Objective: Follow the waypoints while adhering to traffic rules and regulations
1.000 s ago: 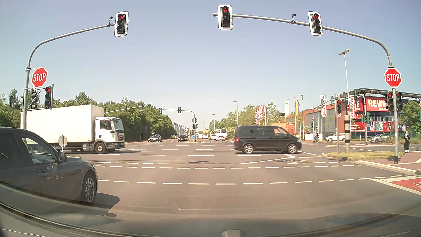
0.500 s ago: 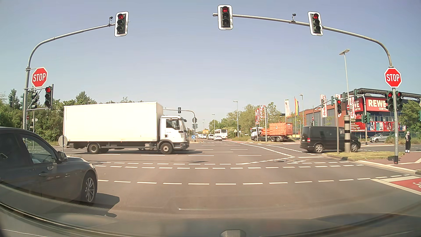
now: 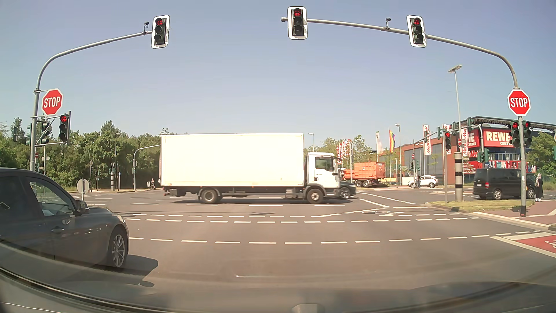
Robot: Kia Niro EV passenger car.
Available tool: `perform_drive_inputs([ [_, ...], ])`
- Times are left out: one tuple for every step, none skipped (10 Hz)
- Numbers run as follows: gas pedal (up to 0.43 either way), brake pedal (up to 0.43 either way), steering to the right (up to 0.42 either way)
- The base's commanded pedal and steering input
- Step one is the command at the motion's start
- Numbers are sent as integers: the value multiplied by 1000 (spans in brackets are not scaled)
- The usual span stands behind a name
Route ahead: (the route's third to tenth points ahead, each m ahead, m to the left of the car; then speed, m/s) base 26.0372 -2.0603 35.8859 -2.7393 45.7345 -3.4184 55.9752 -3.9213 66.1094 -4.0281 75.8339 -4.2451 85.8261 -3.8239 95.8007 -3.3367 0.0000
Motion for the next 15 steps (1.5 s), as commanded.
perform_drive_inputs([
  [0, 262, 8],
  [0, 262, 8],
  [0, 262, 8],
  [0, 268, 8],
  [0, 262, 8],
  [0, 268, 8],
  [0, 262, 8],
  [0, 268, 8],
  [0, 262, 8],
  [0, 268, 8],
  [0, 268, 8],
  [0, 268, 8],
  [0, 268, 8],
  [0, 268, 8],
  [0, 262, 8],
])
